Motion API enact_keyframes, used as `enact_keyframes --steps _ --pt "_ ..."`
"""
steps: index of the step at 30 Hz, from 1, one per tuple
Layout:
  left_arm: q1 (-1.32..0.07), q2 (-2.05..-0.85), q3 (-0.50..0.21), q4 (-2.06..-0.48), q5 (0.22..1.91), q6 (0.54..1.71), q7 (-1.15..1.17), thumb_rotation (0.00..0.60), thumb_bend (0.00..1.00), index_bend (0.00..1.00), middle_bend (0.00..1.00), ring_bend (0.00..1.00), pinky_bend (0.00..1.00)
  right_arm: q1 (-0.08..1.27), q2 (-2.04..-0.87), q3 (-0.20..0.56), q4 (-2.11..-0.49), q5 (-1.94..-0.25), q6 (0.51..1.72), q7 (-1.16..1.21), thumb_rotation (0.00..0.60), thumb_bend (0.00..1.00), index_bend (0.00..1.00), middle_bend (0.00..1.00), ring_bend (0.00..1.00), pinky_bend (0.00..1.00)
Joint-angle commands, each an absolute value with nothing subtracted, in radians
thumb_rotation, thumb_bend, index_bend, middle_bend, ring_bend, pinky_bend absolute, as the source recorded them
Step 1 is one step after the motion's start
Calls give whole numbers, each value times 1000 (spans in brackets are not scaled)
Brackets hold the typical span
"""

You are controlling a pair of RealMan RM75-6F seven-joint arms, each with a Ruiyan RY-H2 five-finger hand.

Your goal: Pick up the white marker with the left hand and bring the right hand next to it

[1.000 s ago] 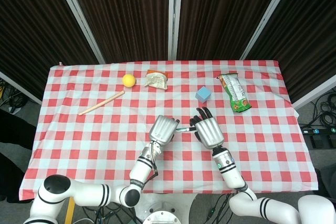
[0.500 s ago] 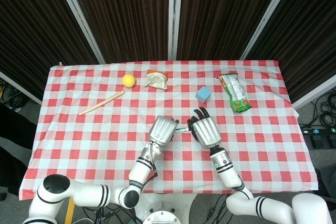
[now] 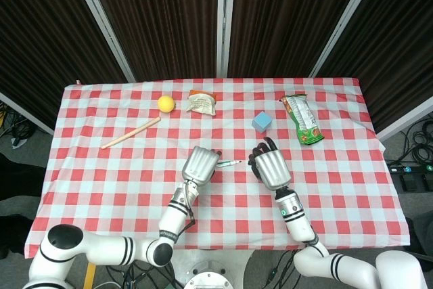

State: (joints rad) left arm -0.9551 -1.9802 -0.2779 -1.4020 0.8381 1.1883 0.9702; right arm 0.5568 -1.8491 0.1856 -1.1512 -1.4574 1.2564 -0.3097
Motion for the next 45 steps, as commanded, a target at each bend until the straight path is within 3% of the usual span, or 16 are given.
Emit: enact_keyframes --steps 1,12,17,22,29,34,37,41,43,45 --pt "-928 -1958 -253 -1393 846 1189 936 600 459 593 610 974 954 549 -1842 184 -1137 -1443 1251 -295 600 274 760 683 335 202" --pt "-836 -1926 -166 -1273 918 1137 757 600 399 569 598 971 952 546 -1890 154 -1032 -1409 1183 -237 600 245 760 665 333 202" --pt "-822 -1922 -156 -1253 949 1114 716 600 292 487 530 963 947 553 -1901 148 -1012 -1401 1151 -210 600 79 620 578 312 169" --pt "-812 -1913 -159 -1252 961 1101 697 600 245 460 482 959 944 556 -1881 149 -1036 -1394 1134 -208 600 26 449 486 239 117" --pt "-780 -1867 -177 -1304 979 1148 687 600 230 413 456 955 942 529 -1824 153 -1117 -1418 1209 -210 600 26 424 446 219 112" --pt "-710 -1790 -170 -1376 1055 1286 658 600 217 415 453 925 915 457 -1735 135 -1216 -1456 1339 -202 600 26 420 430 206 110" --pt "-657 -1728 -111 -1369 1202 1370 537 600 206 417 430 786 824 392 -1672 106 -1263 -1462 1405 -194 600 26 384 375 153 110" --pt "-556 -1659 -12 -1327 1309 1457 429 600 188 309 270 310 439 295 -1589 43 -1309 -1460 1461 -163 600 26 279 274 30 59" --pt "-487 -1629 24 -1365 1293 1488 424 600 173 254 208 193 305 248 -1550 2 -1331 -1454 1468 -142 600 26 222 214 1 15" --pt "-427 -1607 53 -1410 1273 1514 422 600 165 240 196 165 248 212 -1530 -28 -1338 -1453 1478 -130 600 26 179 184 0 0"
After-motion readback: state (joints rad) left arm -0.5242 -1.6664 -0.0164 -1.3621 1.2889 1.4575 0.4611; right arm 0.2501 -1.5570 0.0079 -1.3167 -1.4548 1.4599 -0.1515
